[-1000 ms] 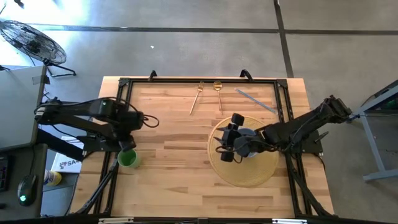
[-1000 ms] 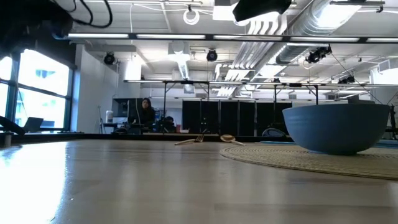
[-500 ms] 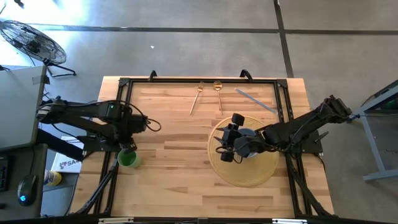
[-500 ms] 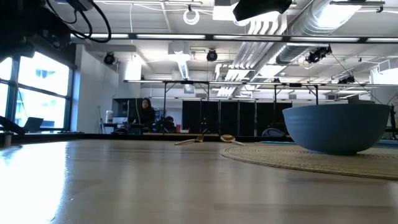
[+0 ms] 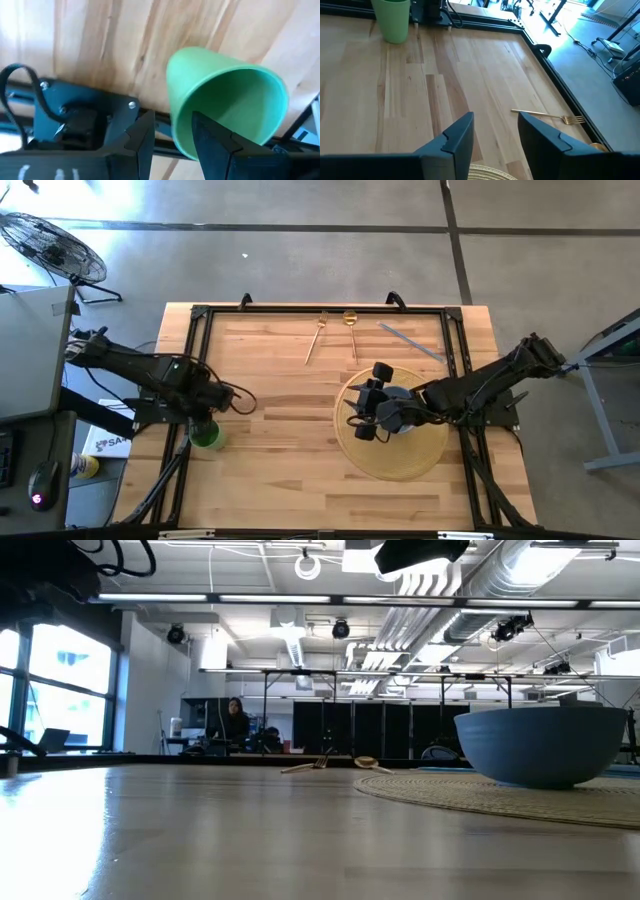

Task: Pick & Place Utensil
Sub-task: Put the green cup on the brown table mat to the top right of the blue bowl

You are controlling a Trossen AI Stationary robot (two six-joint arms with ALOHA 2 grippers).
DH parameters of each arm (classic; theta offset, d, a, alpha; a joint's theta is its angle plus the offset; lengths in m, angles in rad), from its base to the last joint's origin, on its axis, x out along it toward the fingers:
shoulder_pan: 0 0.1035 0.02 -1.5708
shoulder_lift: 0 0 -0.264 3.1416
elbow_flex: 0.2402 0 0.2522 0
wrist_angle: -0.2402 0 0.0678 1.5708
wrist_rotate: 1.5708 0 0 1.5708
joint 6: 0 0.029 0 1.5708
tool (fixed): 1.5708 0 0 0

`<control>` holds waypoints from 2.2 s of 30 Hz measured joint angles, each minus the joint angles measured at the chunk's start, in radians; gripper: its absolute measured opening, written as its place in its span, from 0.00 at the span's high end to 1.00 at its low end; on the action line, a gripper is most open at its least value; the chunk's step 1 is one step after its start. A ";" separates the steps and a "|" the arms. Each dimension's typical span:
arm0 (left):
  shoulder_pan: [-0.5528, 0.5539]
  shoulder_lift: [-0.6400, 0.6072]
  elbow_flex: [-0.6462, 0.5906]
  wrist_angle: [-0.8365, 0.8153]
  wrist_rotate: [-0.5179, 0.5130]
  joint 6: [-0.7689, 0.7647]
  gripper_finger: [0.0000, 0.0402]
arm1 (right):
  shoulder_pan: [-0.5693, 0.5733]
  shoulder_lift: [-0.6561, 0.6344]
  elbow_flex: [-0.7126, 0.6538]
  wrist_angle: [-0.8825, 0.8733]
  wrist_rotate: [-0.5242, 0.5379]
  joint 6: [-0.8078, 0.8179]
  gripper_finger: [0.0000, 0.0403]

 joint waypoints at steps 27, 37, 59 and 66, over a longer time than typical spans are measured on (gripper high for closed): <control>-0.103 0.007 -0.099 0.175 -0.062 0.172 0.76 | 0.000 0.000 0.000 0.000 0.000 -0.007 0.63; -0.102 0.022 -0.099 0.197 -0.074 0.221 0.98 | 0.000 0.000 0.000 0.000 0.000 -0.007 0.62; -0.064 0.227 0.015 0.289 -0.178 0.433 0.97 | -0.031 0.077 0.000 0.093 -0.111 -0.040 0.63; 0.063 0.262 0.078 0.397 -0.222 0.608 0.97 | -0.082 0.217 -0.001 0.257 -0.294 -0.123 0.58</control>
